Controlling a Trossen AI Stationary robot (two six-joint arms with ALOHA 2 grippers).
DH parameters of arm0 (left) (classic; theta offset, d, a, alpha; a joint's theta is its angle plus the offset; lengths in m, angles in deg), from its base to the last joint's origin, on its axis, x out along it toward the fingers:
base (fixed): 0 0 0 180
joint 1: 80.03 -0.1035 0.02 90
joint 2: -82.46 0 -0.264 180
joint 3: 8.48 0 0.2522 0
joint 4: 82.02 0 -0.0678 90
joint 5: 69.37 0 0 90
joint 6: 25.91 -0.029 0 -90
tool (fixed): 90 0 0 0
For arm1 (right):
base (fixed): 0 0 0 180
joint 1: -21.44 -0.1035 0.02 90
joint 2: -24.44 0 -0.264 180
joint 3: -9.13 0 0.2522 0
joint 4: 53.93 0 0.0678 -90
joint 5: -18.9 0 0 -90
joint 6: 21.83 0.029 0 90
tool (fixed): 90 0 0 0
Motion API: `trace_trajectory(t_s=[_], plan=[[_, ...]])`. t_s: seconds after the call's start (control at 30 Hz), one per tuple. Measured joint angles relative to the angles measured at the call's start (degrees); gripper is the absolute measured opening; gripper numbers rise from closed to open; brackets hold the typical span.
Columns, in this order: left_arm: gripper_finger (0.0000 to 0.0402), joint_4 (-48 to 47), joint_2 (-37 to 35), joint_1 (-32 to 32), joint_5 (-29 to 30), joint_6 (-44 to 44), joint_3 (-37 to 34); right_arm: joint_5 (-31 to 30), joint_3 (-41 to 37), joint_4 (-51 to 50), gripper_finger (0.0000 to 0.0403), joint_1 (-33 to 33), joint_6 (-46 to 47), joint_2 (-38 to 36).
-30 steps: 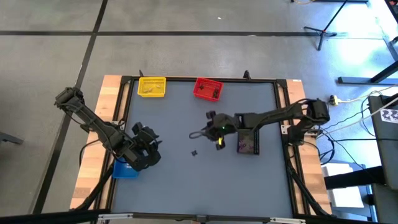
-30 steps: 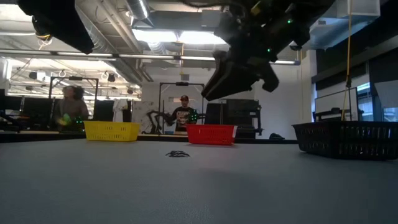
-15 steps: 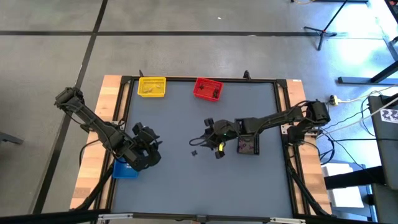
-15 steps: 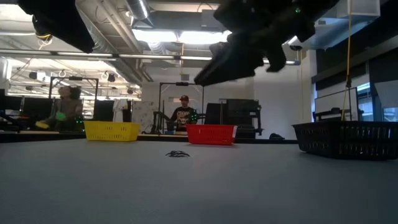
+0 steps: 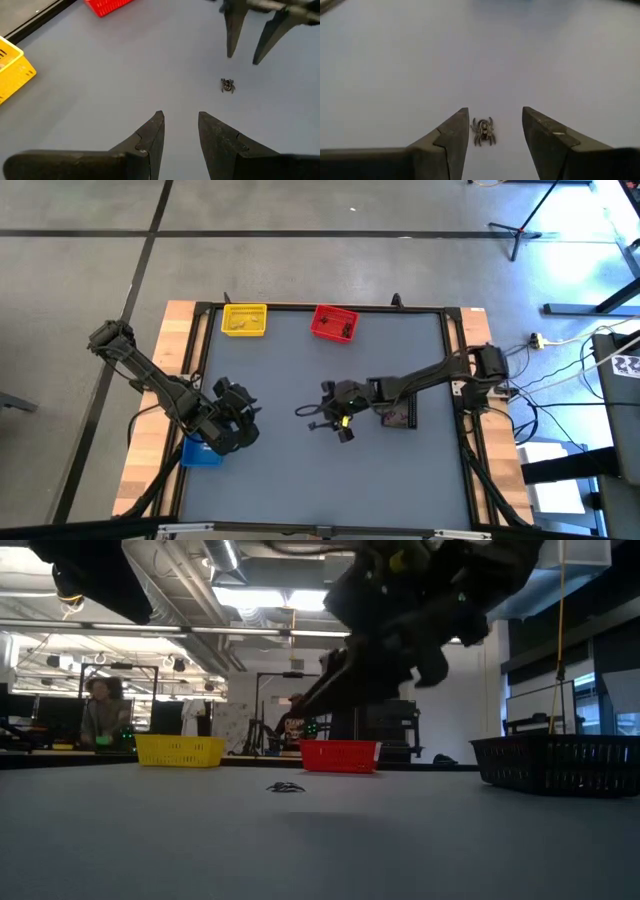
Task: Sort Halloween decoration
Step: Put the black spider toy into the red bin
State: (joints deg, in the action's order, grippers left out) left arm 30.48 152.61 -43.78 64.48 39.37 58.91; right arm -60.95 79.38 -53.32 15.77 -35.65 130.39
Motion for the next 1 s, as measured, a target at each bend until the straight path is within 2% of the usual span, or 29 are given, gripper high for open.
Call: trace_trajectory(t_s=[0.37,1.0], plan=[[0.0112,0.27,0.0,0.0,0.14,0.02,0.0,1.07,-0.01,5.33,0.0184,0.0,3.76,7.3],[0.0111,0.45,0.02,0.0,0.18,0.04,0.0,2.89,0.61,9.9,0.0184,0.02,3.76,12.23]])
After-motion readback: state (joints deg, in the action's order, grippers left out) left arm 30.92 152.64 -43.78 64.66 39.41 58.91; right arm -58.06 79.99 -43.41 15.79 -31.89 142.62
